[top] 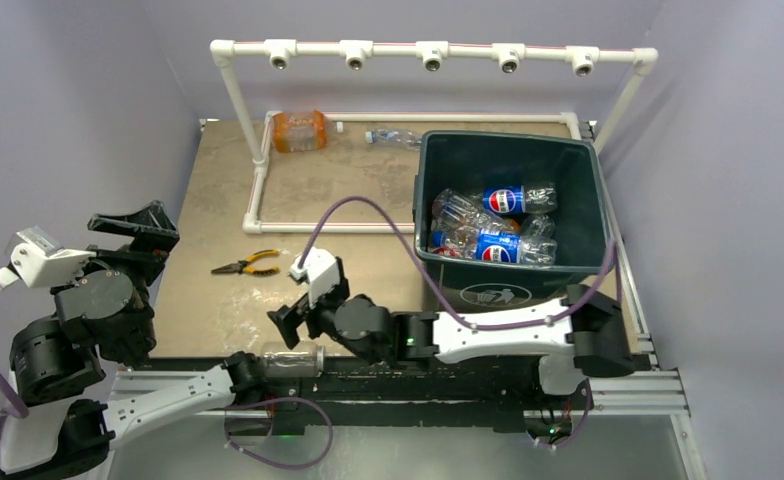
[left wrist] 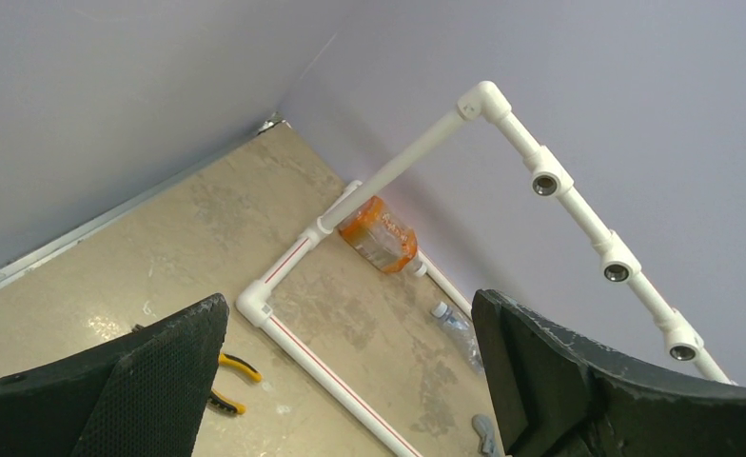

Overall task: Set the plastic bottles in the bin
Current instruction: Pick up the plastic bottle from the corner of the board.

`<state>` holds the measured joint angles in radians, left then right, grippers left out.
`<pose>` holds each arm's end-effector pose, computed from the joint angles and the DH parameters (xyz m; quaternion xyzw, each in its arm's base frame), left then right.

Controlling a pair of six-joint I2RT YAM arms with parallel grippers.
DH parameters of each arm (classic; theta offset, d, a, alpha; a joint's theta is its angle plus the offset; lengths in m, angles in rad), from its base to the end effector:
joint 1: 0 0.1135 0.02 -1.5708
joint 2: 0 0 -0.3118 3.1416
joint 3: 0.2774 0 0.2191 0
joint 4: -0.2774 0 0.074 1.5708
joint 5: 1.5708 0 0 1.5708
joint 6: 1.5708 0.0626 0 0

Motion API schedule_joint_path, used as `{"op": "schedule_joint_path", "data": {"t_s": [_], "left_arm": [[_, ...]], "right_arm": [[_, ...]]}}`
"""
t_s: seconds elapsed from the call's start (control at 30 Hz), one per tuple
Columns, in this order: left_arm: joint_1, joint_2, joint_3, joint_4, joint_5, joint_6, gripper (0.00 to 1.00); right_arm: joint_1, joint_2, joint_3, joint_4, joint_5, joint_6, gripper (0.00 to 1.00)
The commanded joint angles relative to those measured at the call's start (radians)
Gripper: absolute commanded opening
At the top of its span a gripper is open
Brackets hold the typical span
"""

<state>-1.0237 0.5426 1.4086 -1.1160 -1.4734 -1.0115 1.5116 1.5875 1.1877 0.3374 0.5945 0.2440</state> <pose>0.0123 0.0995 0.4541 -0.4086 0.5875 -0.1078 0.6902 0.0568 0.3656 0.3907 -0.2511 0.6803 0.3673 0.5825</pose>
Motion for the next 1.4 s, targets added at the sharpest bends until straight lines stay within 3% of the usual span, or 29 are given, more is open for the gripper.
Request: {"op": "schedule_joint_path", "data": {"t_s": [0.0,0.43,0.73,0.9,1.2,1.37], "left_arm": [[-0.003,0.020,-0.014,-0.056,-0.015,-0.017,0.99],[-0.003,-0.032,-0.109,-0.067,0.042,-0.039,0.99],[-0.003,-0.016,-0.160,-0.049,0.076,-0.062,0.99],[-0.003,-0.009,-0.180,-0.043,0.092,-0.068,0.99],[-0.003,-0.019,-0.205,-0.040,0.113,-0.081,0.99],[-0.003,-0.029,-0.204,-0.034,0.114,-0.081,0.99]], "right_arm": [[-0.003,0.060,0.000,0.030,-0.006,-0.127,0.94],[-0.049,0.077,-0.071,-0.219,-0.427,-0.165,0.98],[-0.060,0.210,0.017,-0.260,-0.539,-0.203,0.97],[-0.063,0.265,0.021,-0.255,-0.510,-0.204,0.94],[-0.074,0.353,0.038,-0.226,-0.511,-0.196,0.85],[-0.074,0.351,0.030,-0.211,-0.522,-0.194,0.73]]}}
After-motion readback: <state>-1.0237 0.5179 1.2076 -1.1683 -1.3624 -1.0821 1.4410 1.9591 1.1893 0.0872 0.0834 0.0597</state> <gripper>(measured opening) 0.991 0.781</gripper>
